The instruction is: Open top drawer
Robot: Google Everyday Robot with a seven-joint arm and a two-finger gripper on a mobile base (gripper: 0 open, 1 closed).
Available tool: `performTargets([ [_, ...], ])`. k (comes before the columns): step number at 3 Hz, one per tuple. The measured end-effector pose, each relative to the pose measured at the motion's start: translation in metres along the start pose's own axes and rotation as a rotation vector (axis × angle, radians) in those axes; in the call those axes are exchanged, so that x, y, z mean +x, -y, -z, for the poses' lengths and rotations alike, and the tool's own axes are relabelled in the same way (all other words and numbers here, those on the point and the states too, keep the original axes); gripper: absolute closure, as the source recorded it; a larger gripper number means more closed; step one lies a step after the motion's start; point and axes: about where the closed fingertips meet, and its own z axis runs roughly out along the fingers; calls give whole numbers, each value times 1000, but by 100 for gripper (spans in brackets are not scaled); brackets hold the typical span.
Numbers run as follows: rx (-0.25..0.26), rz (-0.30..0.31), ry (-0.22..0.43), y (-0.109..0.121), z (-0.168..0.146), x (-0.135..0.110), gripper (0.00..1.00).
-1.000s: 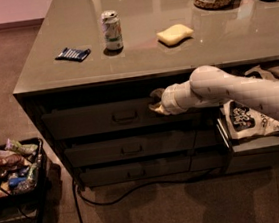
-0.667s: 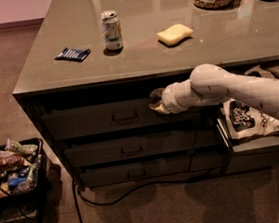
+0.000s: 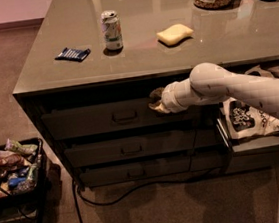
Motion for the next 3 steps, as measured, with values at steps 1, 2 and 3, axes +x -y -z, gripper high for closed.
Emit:
performTargets([
  [1, 0, 0, 0, 0, 0, 0, 58],
  [2, 0, 0, 0, 0, 0, 0, 35],
  [3, 0, 0, 0, 0, 0, 0, 12],
])
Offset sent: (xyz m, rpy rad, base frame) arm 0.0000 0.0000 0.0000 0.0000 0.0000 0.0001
